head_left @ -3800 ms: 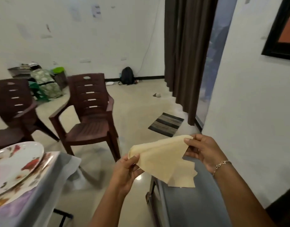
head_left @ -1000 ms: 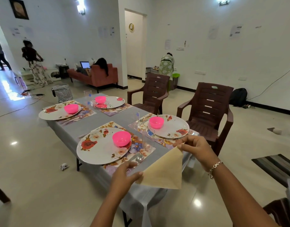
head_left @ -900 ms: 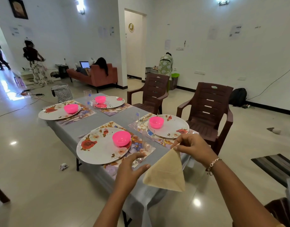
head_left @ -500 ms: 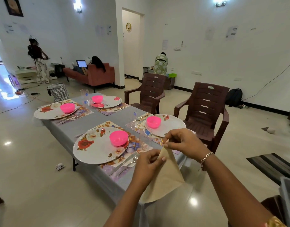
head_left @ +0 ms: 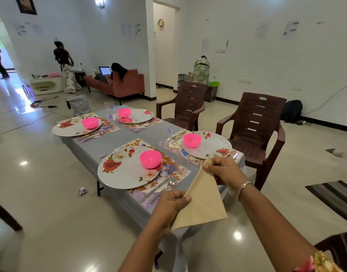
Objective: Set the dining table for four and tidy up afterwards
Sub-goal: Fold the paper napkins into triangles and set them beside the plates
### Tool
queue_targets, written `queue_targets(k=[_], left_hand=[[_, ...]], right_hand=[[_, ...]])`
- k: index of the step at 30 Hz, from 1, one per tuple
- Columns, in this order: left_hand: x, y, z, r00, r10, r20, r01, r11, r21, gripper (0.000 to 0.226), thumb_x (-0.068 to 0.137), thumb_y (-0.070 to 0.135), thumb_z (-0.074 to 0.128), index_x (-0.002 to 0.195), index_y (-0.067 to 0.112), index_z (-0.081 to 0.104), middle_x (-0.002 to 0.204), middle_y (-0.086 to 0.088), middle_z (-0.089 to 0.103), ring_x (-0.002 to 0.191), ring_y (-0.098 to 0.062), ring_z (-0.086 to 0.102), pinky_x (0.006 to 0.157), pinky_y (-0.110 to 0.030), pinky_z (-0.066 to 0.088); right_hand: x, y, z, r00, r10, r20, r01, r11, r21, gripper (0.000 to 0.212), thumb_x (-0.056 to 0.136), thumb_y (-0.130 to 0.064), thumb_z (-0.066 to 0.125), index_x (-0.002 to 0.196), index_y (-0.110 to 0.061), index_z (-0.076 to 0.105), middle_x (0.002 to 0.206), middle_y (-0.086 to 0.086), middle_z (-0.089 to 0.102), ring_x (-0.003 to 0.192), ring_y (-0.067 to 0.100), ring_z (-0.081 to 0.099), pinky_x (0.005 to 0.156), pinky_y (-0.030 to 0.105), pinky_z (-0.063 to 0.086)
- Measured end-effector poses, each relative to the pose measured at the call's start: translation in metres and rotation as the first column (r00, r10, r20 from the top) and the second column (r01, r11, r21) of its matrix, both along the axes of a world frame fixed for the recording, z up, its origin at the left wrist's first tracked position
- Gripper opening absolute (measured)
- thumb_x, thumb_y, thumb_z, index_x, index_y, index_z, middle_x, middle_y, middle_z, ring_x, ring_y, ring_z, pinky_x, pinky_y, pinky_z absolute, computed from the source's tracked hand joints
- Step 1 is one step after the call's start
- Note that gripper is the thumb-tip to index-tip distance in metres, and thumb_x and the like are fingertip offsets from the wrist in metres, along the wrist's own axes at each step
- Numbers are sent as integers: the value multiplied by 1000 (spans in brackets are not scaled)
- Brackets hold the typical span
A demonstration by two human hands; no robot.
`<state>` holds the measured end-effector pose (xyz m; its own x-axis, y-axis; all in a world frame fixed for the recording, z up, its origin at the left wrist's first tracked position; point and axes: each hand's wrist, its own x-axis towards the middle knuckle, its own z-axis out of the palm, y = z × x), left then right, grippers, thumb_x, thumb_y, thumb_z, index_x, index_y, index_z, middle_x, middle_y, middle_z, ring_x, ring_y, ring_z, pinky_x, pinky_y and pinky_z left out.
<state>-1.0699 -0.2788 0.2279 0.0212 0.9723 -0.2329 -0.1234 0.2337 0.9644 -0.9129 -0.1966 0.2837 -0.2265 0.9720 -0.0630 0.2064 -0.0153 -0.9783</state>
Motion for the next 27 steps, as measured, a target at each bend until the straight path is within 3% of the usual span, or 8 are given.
queue_targets(k=[5,8,17,20,27], left_hand=[[-20,-9,-27,995,96,7,-93,981,-173,12,90,2,57,86,0,67,74,-12,69,63,-19,69,54,-25,57],[-28,-4,-42,988,151,17,-141,957,-254,10,90,0,57,89,-3,66,68,-15,71,56,-19,69,50,-24,56],[-46,54,-74,962,271,-35,-262,878,-400,10,89,-2,58,95,-9,62,53,-11,65,40,-13,61,43,-22,53],[-53,77,-89,953,289,-88,-298,849,-436,4,89,-2,58,87,-5,61,60,-14,64,40,-14,61,43,-23,54],[-59,113,-120,936,301,-182,-352,790,-502,16,87,-5,58,72,0,56,60,-16,58,43,-19,57,40,-24,52]], right_hand=[[-4,16,-32,988,-150,-23,148,985,-86,29,85,-4,62,59,-6,49,60,8,49,53,17,51,44,21,49],[-9,34,-55,978,-207,-2,203,965,-163,32,85,-3,62,57,-7,48,60,9,49,56,20,50,51,26,49],[-29,116,-119,984,-164,69,177,926,-332,32,85,-1,62,57,-7,47,51,6,47,47,16,46,47,24,49],[-35,138,-142,976,-184,113,213,900,-380,27,82,2,65,61,-5,49,59,8,46,51,20,41,42,23,47],[-41,170,-188,959,-162,232,250,871,-423,39,79,8,66,54,-9,41,48,4,39,43,17,35,35,18,35]])
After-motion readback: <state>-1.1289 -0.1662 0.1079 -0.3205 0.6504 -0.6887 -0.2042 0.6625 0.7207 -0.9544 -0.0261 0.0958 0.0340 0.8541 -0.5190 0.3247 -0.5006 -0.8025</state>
